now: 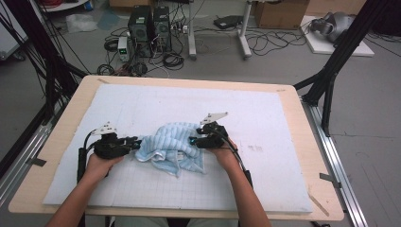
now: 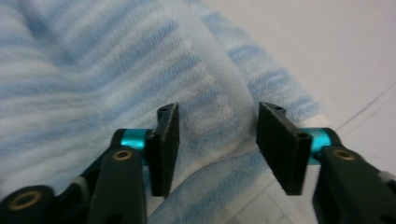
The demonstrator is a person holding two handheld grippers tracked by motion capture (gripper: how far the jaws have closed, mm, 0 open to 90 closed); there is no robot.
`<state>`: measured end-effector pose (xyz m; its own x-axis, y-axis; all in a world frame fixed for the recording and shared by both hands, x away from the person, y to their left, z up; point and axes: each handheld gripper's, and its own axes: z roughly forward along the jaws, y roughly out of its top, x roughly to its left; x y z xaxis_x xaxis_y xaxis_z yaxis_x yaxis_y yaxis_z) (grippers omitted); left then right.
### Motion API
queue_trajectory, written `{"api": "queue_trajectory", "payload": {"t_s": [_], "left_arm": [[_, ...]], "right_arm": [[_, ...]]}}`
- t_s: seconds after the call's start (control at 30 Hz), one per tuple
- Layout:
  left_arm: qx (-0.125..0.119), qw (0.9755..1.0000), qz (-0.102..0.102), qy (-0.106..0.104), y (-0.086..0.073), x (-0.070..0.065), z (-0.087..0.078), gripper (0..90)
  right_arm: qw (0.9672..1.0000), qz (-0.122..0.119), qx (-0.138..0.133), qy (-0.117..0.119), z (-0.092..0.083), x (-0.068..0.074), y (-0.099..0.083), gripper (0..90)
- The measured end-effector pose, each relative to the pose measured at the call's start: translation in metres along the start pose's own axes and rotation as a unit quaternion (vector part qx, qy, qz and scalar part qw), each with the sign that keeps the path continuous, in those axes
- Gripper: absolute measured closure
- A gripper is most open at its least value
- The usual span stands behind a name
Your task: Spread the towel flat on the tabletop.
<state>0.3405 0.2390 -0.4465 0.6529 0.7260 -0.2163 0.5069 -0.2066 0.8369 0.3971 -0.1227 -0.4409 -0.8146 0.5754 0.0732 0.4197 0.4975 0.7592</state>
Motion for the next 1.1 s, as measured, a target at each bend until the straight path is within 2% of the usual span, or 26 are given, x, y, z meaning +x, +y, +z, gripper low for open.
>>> {"api": "queue_trajectory", "payload": {"t_s": [0.03,0.07,0.17,0.2,0.23,0.27,0.3,0.37,0.47,0.6,0.63,0.7,0.77,0.83,0.87,0.9,0.93,0.97,1.0,1.03,1.07,1.1], "left_arm": [[-0.001,1.0,0.006,0.004,0.001,0.0,0.001,83.9],[-0.008,0.9999,0.012,0.009,0.003,0.0,0.0,85.4],[-0.044,0.9985,0.017,0.029,0.013,0.003,-0.005,85.6],[-0.058,0.9976,0.016,0.035,0.018,0.005,-0.007,85.8],[-0.063,0.9971,0.015,0.038,0.022,0.007,-0.008,85.8],[-0.069,0.9967,0.013,0.042,0.027,0.01,-0.008,85.8],[-0.074,0.9962,0.011,0.043,0.031,0.013,-0.007,85.8],[-0.081,0.9954,0.0,0.052,0.04,0.019,-0.003,85.7],[-0.084,0.9944,-0.014,0.064,0.052,0.031,0.004,85.7],[-0.074,0.9936,-0.005,0.085,0.068,0.04,0.019,85.8],[-0.067,0.9941,-0.004,0.086,0.071,0.044,0.024,85.8],[-0.062,0.9934,-0.006,0.096,0.076,0.051,0.033,85.8],[-0.062,0.9926,-0.011,0.104,0.08,0.056,0.039,86.0],[-0.066,0.9912,-0.005,0.114,0.085,0.06,0.046,86.0],[-0.074,0.99,-0.003,0.12,0.087,0.062,0.05,85.9],[-0.073,0.9897,-0.002,0.123,0.089,0.063,0.054,85.9],[-0.077,0.9887,0.001,0.128,0.091,0.063,0.058,85.2],[-0.081,0.9871,-0.001,0.138,0.091,0.063,0.06,80.4],[-0.085,0.9863,-0.015,0.141,0.091,0.063,0.061,69.5],[-0.084,0.9873,-0.027,0.132,0.09,0.063,0.061,58.5],[-0.075,0.9889,-0.027,0.125,0.089,0.063,0.061,53.5],[-0.068,0.9897,-0.022,0.125,0.087,0.062,0.06,50.4]], "right_arm": [[0.9999,-0.008,0.003,0.007,0.001,0.0,0.0,81.0],[0.9998,-0.02,-0.005,0.004,-0.001,0.0,0.002,83.7],[0.9996,-0.023,-0.015,-0.006,-0.006,-0.001,0.007,83.6],[0.9994,-0.023,-0.025,-0.009,-0.01,-0.002,0.009,83.6],[0.9989,-0.022,-0.039,-0.016,-0.015,-0.004,0.011,83.6],[0.9984,-0.015,-0.043,-0.034,-0.02,-0.01,0.015,83.5],[0.9984,-0.015,-0.043,-0.034,-0.02,-0.01,0.015,83.5],[0.9971,-0.01,-0.047,-0.058,-0.023,-0.02,0.023,83.6],[0.9948,0.001,-0.05,-0.089,-0.024,-0.037,0.038,83.6],[0.9922,-0.002,-0.039,-0.118,-0.013,-0.058,0.059,83.5],[0.9905,-0.004,-0.026,-0.135,-0.005,-0.067,0.069,83.6],[0.9894,-0.003,-0.022,-0.144,-0.001,-0.07,0.073,83.6],[0.9868,-0.003,-0.018,-0.161,0.006,-0.077,0.08,83.6],[0.9829,0.001,-0.016,-0.183,0.012,-0.083,0.085,83.6],[0.9763,-0.002,-0.016,-0.216,0.018,-0.086,0.09,83.7],[0.9763,-0.002,-0.016,-0.216,0.018,-0.086,0.09,83.7],[0.9721,0.0,-0.023,-0.234,0.02,-0.087,0.093,83.7],[0.9684,0.007,-0.025,-0.248,0.022,-0.087,0.096,83.6],[0.9642,0.012,-0.022,-0.264,0.024,-0.088,0.098,83.6],[0.9611,0.018,-0.013,-0.275,0.026,-0.089,0.098,83.5],[0.9603,0.029,-0.007,-0.278,0.027,-0.089,0.097,81.2],[0.9598,0.037,-0.003,-0.278,0.028,-0.09,0.095,73.8]]}}
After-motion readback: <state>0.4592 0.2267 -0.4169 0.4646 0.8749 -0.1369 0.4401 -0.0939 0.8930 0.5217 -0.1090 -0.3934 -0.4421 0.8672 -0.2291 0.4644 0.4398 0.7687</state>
